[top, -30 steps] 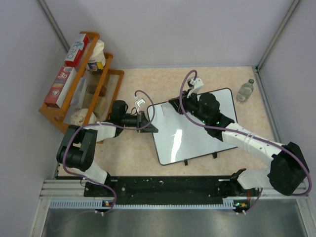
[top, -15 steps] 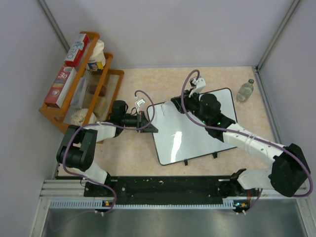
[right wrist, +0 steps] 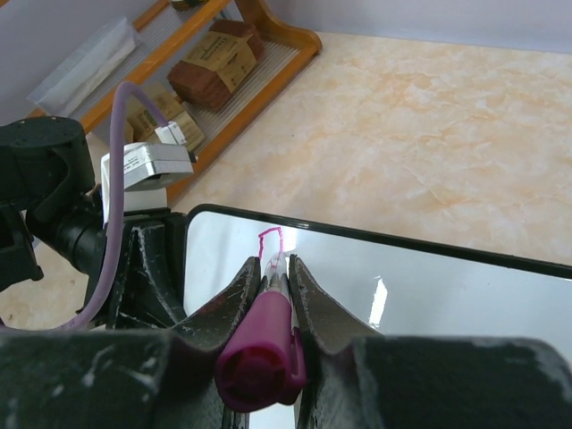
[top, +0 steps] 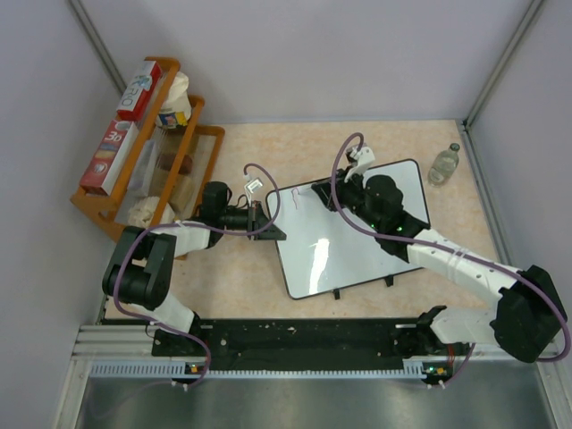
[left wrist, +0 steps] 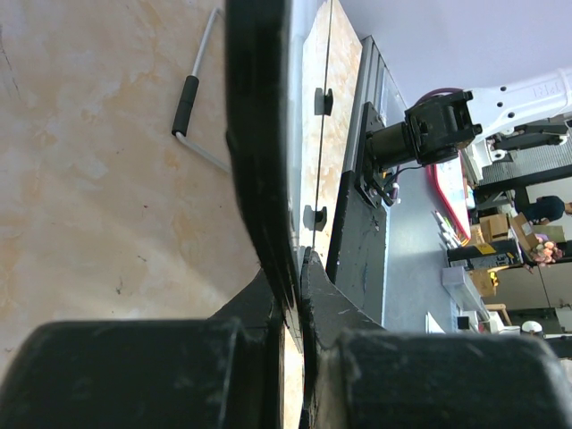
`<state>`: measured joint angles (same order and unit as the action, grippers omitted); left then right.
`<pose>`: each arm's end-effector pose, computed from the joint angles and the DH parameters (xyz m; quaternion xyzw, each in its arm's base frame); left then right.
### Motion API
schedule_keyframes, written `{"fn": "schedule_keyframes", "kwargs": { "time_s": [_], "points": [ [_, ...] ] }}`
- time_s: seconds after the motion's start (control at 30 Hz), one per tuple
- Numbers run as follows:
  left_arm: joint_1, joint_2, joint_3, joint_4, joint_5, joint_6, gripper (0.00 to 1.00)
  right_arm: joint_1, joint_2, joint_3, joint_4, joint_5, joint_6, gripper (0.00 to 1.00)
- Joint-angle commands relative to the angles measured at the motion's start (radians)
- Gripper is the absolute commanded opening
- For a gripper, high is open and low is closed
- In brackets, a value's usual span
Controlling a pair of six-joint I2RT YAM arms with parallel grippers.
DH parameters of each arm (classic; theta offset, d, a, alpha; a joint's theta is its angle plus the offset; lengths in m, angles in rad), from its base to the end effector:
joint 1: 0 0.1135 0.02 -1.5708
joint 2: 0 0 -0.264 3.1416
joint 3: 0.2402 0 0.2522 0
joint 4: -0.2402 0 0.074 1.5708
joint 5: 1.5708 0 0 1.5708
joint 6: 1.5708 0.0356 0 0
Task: Write a sentence on the whiteboard
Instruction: Write with the whiteboard marker on the whiteboard.
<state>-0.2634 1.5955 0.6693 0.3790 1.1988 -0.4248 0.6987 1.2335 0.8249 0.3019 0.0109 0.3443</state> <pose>0.2771 -0.1091 0.1724 0.2174 0.7398 -0.5994 0.2147 0.2225 0.1864 0.3087 -0.1275 0.7328 0.3295 0.5816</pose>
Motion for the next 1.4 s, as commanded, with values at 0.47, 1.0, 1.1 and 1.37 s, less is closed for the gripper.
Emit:
{"fn": "schedule_keyframes", "kwargs": {
  "time_s": [0.47,1.0,1.1,1.37],
  "points": [
    [-0.023,0.014,-0.031,-0.014,-0.073,0.199,0.00,0.010,0.007,-0.015,0.029,-0.074,0.027,0.00],
    [-0.023,0.009,-0.031,-0.020,-0.076,0.202,0.00,0.008,-0.003,-0.030,0.020,-0.014,0.044,0.00],
    [-0.023,0.009,-0.030,-0.020,-0.076,0.202,0.00,0.010,-0.025,-0.038,0.003,0.023,0.033,0.00],
    [-0.023,0.006,-0.031,-0.020,-0.076,0.202,0.00,0.008,-0.046,-0.061,-0.004,0.041,0.035,0.00]
  ]
}}
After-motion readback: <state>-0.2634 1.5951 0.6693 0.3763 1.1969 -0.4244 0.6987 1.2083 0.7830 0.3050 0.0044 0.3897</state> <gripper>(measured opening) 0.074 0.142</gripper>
